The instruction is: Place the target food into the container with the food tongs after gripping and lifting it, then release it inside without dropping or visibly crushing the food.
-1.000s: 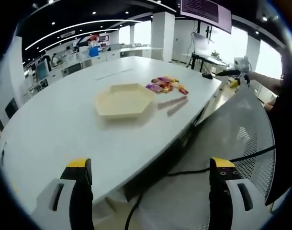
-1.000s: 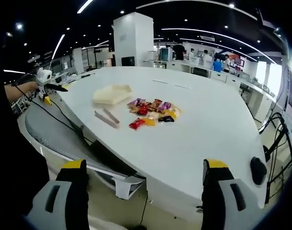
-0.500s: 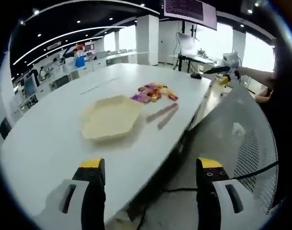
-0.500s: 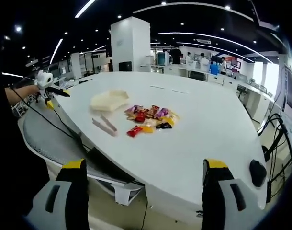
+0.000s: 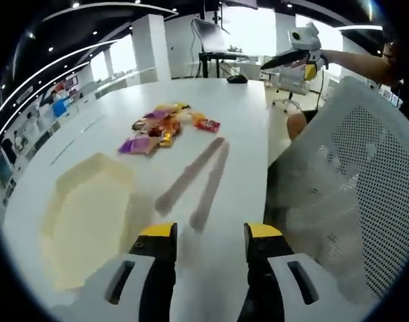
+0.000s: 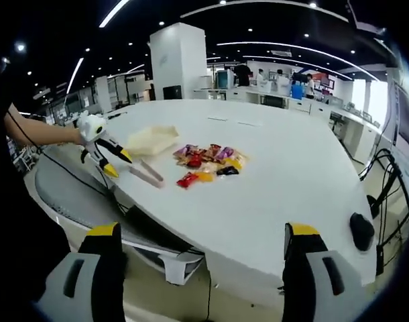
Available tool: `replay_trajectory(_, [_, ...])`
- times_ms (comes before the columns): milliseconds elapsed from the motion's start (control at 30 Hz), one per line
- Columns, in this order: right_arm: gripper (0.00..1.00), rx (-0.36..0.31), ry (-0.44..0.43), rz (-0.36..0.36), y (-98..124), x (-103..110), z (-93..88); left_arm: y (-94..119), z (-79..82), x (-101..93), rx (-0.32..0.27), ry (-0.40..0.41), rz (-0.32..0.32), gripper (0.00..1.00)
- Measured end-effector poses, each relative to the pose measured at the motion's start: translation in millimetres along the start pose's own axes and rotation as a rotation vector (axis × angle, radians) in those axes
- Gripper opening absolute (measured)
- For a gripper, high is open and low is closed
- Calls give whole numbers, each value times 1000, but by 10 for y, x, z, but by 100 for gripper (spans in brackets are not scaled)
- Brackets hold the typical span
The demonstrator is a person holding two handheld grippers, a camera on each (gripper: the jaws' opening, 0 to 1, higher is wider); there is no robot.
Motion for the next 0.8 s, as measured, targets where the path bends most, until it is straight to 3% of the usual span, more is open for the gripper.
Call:
replay_trajectory(67, [100, 2, -20, -5, 18, 24, -6, -27, -32, 27, 18, 3, -7, 38])
replay_trajectory(100, [100, 5, -24, -4, 23, 38, -4, -23, -17, 16, -15, 40, -31, 35])
replay_trajectory(167, [100, -5, -20, 1, 31, 76, 11, -20, -36, 57, -14, 23, -30, 27])
replay_trajectory(200, [100, -25, -8, 6, 17, 87, 28, -27, -33, 60, -24, 21, -38, 18])
replay_trajectory(300, [100, -34, -19, 17, -38, 91, 52, -53, -66, 127, -67, 86, 2, 7])
replay_trajectory(467, [100, -33, 8, 47, -98, 107, 130, -142, -14, 88, -104, 88, -28, 11])
replay_trajectory(700, [100, -80, -18, 49, -115, 117, 227, -167, -8, 145, -154, 80, -26, 4])
replay_trajectory(800, [100, -97, -22, 55, -112, 145, 265, -198, 20, 45, -157, 123, -100, 0])
Point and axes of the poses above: the point that each gripper's makers call its tool centre point, and the gripper's own axes: y roughly backward along the fingers, x roughly to its left, z roughly out of its top, the point moved 10 cm from there along y, roughly backward along the fingers, and after that the axes turned 9 degrees about -z, right-handed, at the moved point
